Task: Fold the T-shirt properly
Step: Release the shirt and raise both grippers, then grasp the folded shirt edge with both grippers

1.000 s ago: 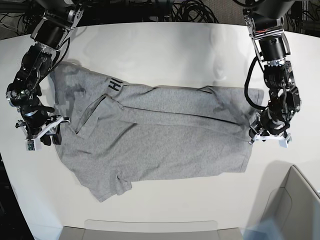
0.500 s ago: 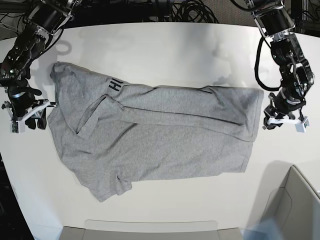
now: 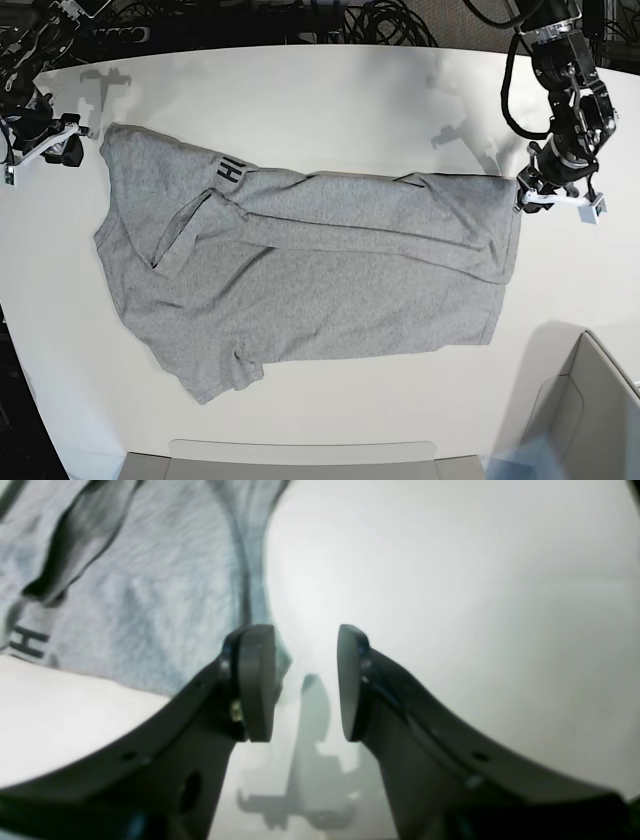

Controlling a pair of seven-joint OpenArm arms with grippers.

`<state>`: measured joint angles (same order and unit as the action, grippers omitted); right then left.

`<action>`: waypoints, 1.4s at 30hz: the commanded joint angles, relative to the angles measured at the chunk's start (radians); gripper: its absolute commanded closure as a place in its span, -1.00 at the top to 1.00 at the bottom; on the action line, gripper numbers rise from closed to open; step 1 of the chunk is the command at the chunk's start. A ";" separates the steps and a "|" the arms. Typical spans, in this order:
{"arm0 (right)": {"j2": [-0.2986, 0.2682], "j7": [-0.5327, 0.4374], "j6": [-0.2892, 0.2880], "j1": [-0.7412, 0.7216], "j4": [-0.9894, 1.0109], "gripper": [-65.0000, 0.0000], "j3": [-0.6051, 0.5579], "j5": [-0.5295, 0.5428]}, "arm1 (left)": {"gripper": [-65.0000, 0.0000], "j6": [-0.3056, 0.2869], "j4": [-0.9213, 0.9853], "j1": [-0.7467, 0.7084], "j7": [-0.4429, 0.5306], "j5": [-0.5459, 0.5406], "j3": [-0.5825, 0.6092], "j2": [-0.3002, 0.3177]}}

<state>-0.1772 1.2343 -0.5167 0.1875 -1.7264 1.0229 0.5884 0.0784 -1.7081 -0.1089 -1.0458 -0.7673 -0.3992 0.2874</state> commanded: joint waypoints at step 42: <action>-0.018 -0.104 -0.066 -0.006 0.386 -0.19 -0.092 0.124 | -0.36 -0.001 -0.056 -0.019 0.014 -0.005 -0.011 -0.046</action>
<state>-0.1936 1.0805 -0.5877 0.1757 -1.3418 0.9379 0.7639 0.0822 -1.7489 -0.1364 -1.0458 -0.7666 -0.4023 0.2283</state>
